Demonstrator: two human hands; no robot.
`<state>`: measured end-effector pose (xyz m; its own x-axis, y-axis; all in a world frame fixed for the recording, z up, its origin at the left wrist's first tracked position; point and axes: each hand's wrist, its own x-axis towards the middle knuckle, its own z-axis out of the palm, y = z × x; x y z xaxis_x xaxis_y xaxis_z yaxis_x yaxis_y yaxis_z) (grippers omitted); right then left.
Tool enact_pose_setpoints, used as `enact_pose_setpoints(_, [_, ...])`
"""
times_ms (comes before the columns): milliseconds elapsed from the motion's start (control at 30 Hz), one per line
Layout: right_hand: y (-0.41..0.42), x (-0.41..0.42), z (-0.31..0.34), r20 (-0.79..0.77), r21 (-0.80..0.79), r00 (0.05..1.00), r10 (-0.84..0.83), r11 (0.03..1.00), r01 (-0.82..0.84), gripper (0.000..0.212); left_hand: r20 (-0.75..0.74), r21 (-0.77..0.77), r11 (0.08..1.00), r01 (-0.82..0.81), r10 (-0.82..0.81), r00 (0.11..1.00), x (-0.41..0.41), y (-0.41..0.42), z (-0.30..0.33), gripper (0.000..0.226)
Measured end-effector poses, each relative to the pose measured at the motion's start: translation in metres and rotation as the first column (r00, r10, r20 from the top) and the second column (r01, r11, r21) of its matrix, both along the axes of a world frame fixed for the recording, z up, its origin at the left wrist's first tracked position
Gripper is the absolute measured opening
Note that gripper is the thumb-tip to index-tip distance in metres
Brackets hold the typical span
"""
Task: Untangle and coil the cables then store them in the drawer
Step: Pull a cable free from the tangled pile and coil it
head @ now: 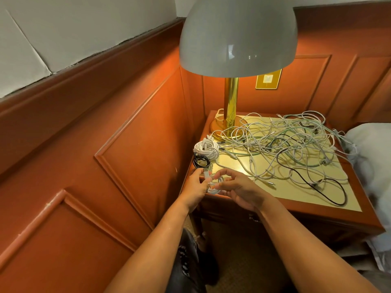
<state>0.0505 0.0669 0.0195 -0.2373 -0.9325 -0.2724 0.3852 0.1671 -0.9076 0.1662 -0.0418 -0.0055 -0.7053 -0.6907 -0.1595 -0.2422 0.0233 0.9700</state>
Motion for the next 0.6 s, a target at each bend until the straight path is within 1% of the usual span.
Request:
enact_pose_setpoints(100, [-0.004,0.000,0.001,-0.086,0.080,0.994,-0.065,0.994,0.072,0.035,-0.006,-0.036,0.999,0.007,-0.007,1.000,0.003,-0.001,0.000,0.016])
enact_pose_setpoints(133, [-0.004,0.000,0.001,-0.142,0.098,0.987,-0.072,0.991,0.086,0.036,-0.001,-0.035,0.999,0.009,-0.009,1.000,0.003,-0.001,0.000,0.017])
enact_pose_setpoints(200, [-0.005,0.002,-0.001,-0.323,0.127,0.945,-0.048,0.987,0.094,0.034,0.014,-0.021,1.000,0.010,-0.010,1.000,0.004,0.000,0.001,0.018])
enact_pose_setpoints(300, [-0.004,0.004,-0.002,-0.585,0.162,0.811,0.023,0.983,0.089,0.028,0.040,-0.019,1.000,0.010,-0.009,0.999,0.005,-0.003,-0.002,0.020])
enact_pose_setpoints(367, [-0.003,0.003,-0.002,-0.715,0.154,0.697,0.053,0.985,0.082,0.019,0.068,-0.010,0.999,0.033,-0.032,0.997,0.006,-0.004,0.000,0.023])
enact_pose_setpoints(400, [-0.003,0.002,-0.003,-0.762,0.129,0.646,0.039,0.987,0.092,0.015,0.082,-0.014,0.999,0.051,-0.049,0.995,0.007,-0.005,0.002,0.024])
enact_pose_setpoints(467, [-0.004,0.002,-0.006,-0.795,0.039,0.604,-0.059,0.988,0.147,0.013,0.119,-0.067,0.993,0.102,-0.094,0.988,0.008,-0.006,0.005,0.025])
enact_pose_setpoints(533, [-0.007,0.005,-0.006,-0.795,-0.038,0.587,-0.153,0.978,0.203,0.015,0.197,-0.184,0.970,0.160,-0.123,0.973,0.006,-0.005,0.002,0.029])
enact_pose_setpoints(600, [-0.012,0.008,-0.003,-0.781,-0.090,0.588,-0.212,0.969,0.229,0.017,0.300,-0.316,0.929,0.194,-0.096,0.949,0.002,-0.002,0.002,0.032])
